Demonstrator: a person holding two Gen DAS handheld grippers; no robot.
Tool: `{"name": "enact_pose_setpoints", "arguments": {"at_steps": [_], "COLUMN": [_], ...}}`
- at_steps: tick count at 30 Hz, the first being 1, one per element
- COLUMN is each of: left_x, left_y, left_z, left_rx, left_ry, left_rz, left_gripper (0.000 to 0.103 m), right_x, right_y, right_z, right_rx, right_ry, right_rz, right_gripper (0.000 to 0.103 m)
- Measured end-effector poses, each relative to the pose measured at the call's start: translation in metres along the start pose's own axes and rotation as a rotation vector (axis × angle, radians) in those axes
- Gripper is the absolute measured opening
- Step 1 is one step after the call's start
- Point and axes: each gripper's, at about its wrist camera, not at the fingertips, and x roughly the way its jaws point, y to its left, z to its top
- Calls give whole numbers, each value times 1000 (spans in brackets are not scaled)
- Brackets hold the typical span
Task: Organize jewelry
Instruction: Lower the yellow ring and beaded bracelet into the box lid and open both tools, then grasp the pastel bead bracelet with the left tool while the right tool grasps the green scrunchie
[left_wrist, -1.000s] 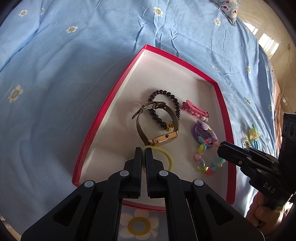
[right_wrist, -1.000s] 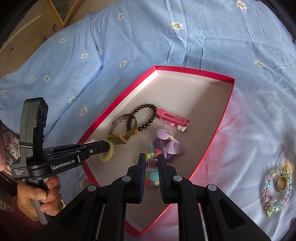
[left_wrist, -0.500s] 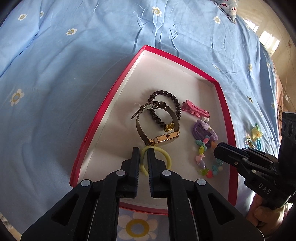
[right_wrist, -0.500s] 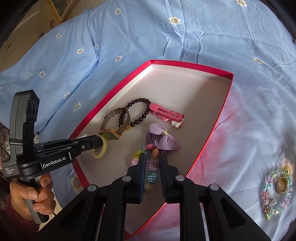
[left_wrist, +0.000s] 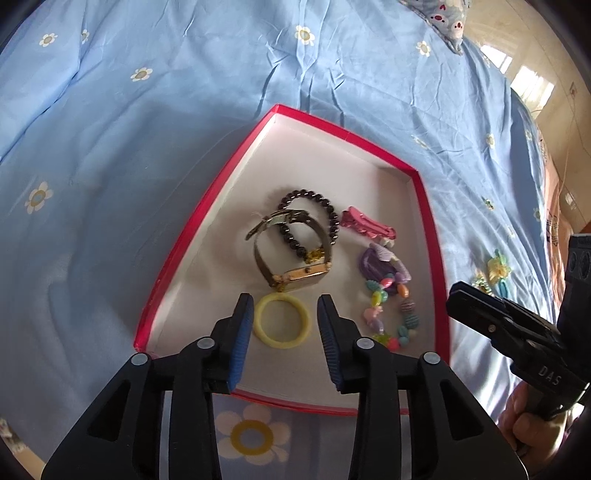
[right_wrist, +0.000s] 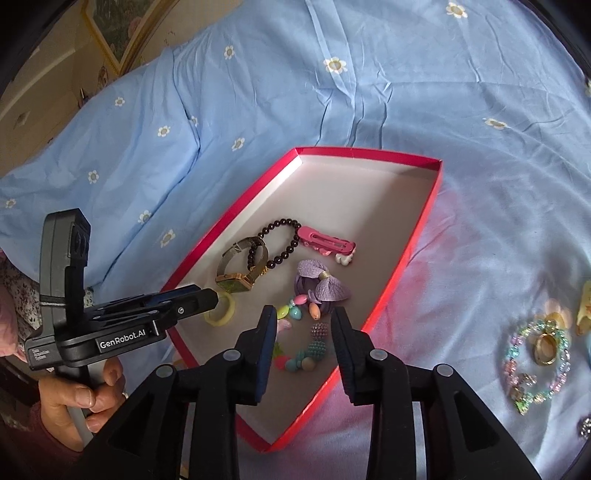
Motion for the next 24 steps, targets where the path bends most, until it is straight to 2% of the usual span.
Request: {"name": "enact_pose_setpoints", "arguments": {"at_steps": [3,12,24], "left_x": [-4,-4,7], "left_y": [-7,-40,-103], "left_z": [-1,-8,-14], "left_rx": [12,74,189], "left_ry": [-7,12,43], "left_rz": [-10,-53,-109], "left_gripper": [38,38,38], "right_x": [-14,-57,-111], "right_y": [-6,-36,-103], "right_z": [-4,-17,-46], "right_rx": [21,94,248], "right_ry": [-22,-80,-151], "right_rz": [-2,-43,-147], "right_gripper": [41,41,42]}}
